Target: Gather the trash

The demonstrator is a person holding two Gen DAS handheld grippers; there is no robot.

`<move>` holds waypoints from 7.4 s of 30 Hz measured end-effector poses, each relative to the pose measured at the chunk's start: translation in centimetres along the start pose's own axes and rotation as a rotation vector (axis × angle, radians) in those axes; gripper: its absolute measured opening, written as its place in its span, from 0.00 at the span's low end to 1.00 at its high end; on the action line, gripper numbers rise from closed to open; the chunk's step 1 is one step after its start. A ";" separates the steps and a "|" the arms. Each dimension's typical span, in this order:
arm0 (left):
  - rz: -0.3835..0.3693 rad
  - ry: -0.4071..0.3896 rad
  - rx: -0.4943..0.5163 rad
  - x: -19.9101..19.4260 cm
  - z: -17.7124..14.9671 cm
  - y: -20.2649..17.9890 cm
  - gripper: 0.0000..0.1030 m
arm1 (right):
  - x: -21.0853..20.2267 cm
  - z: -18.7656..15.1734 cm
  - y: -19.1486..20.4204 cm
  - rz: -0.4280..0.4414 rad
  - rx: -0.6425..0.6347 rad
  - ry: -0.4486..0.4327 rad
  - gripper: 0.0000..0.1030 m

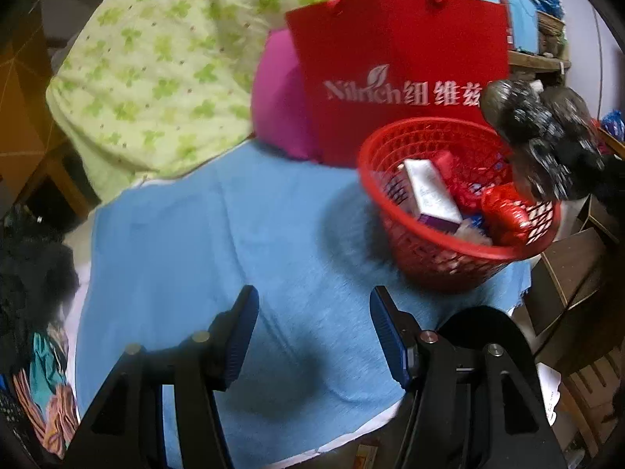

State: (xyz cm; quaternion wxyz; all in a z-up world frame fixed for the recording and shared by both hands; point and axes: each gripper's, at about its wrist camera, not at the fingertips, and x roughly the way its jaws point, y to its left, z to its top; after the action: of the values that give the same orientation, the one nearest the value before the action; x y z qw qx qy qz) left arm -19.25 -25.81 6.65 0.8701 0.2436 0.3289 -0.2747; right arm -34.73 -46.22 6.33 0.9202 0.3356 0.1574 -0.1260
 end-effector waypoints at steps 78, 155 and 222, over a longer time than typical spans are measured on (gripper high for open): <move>0.279 0.163 -0.558 21.3 -12.3 31.1 1.00 | 38.3 -13.6 15.6 -0.173 -0.620 0.438 1.00; 0.244 0.040 -0.308 8.9 -9.0 20.5 1.00 | 37.4 -13.6 15.7 -0.215 -0.594 0.497 1.00; 0.159 -0.259 -0.100 -14.2 0.9 2.0 1.00 | -9.6 1.5 9.4 -0.271 -0.487 -0.086 1.00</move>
State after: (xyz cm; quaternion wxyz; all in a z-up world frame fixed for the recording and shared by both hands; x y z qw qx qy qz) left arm -26.55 -20.37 17.83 0.9352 0.1880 0.2069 -0.2172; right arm -40.05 -39.04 16.47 0.9543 0.0748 0.1873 -0.2206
